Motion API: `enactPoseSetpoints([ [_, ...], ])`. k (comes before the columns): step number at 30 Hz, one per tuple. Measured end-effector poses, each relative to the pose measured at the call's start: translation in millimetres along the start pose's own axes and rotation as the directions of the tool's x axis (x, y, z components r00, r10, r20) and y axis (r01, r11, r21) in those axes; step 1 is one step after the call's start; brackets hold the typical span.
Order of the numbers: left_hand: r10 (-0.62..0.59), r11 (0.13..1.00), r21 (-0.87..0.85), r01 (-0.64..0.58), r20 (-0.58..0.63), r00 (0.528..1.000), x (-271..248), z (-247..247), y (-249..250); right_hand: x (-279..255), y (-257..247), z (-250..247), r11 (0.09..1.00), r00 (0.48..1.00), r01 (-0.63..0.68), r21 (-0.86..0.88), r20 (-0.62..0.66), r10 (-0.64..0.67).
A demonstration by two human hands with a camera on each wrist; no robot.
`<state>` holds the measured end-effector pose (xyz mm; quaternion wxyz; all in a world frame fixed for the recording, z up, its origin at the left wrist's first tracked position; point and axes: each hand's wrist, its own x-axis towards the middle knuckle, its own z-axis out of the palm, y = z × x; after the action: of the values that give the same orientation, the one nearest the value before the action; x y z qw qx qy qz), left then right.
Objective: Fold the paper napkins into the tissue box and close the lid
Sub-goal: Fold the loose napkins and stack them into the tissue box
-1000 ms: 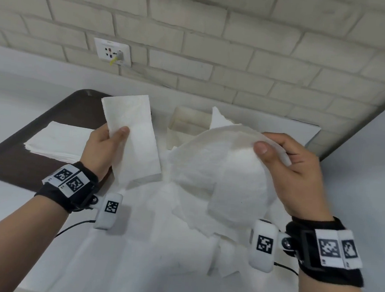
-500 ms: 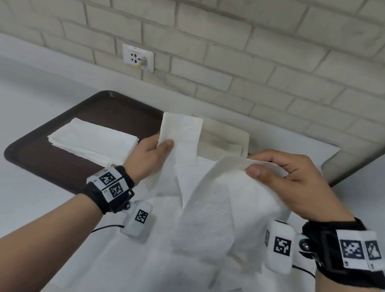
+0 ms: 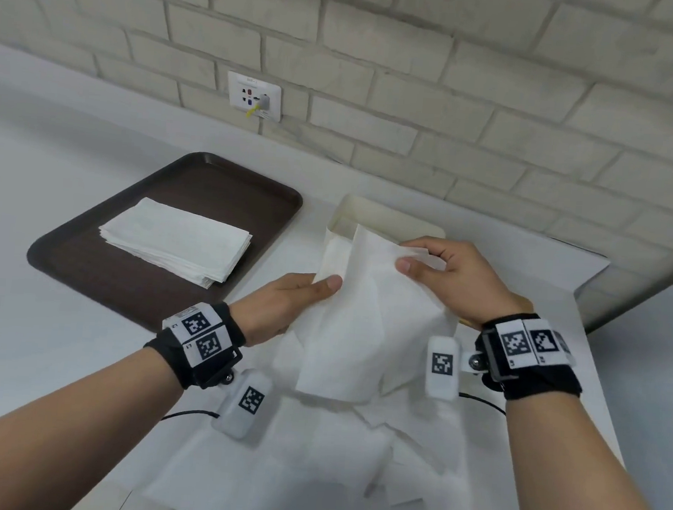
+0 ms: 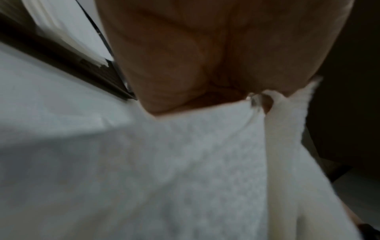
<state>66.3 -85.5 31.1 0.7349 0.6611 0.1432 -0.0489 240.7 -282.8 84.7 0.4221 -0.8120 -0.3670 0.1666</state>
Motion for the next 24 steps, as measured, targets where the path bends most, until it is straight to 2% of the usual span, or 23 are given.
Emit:
enactPoseSetpoints([
  [2, 0.057, 0.998, -0.009, -0.058, -0.011, 0.998, 5, -2, -7, 3, 2, 5, 0.999, 1.000, -0.004, 0.045, -0.027, 0.005],
  [5, 0.121, 0.992, 0.036, -0.118, -0.092, 0.988, 9, -5, -16, 3, 4, 13, 0.994, 0.998, 0.003, 0.114, -0.064, 0.004],
  [12, 0.095, 0.993, -0.057, -0.100, -0.090, 0.991, 17, -5, -22, 3, 18, 27, 0.991, 0.971, 0.033, 0.129, -0.240, -0.001],
  [15, 0.107, 0.991, -0.068, -0.114, -0.093, 0.990, 19, -6, -25, 5, 29, 32, 0.977, 0.956, -0.002, 0.215, -0.287, 0.065],
  [19, 0.091, 0.990, -0.089, -0.109, -0.183, 0.979, 26, -7, -28, 4, 45, 37, 0.955, 0.924, -0.087, 0.283, -0.335, 0.184],
  [24, 0.099, 0.988, -0.094, -0.122, -0.215, 0.972, 31, -9, -33, 2, 51, 40, 0.939, 0.900, -0.102, 0.327, -0.372, 0.227],
])
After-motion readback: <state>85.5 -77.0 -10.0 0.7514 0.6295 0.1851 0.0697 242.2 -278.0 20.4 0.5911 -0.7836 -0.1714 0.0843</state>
